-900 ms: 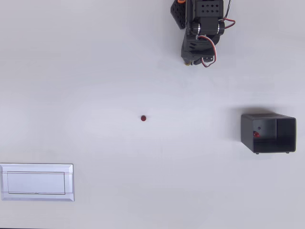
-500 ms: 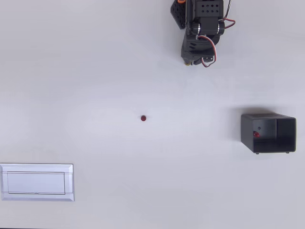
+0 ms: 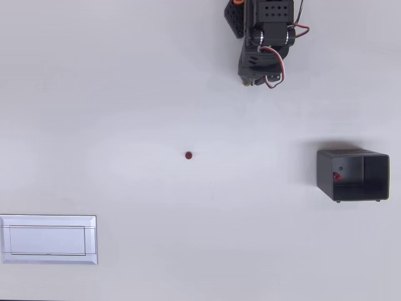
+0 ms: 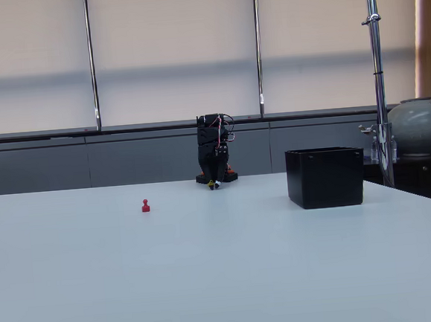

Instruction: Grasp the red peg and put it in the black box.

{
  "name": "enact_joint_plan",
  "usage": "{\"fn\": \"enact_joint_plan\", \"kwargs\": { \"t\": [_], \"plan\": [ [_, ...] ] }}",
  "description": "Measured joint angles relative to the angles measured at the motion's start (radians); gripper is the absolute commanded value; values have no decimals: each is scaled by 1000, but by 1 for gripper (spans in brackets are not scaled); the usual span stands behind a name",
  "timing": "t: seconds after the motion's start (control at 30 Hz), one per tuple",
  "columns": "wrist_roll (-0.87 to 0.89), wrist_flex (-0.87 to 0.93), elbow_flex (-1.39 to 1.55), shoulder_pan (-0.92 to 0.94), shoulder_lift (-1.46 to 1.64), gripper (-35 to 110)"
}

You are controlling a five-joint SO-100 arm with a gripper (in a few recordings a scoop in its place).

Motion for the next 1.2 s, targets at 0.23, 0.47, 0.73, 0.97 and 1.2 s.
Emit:
{"fn": "enact_joint_plan", "kwargs": {
  "t": [0.23,0.47,0.73,0.97,1.2],
  "plan": [
    [0,0,0,0,0,0],
    [0,0,0,0,0,0],
    [0,0,0,0,0,0],
    [0,0,0,0,0,0],
    [17,-8,0,0,15,0]
  ]
}}
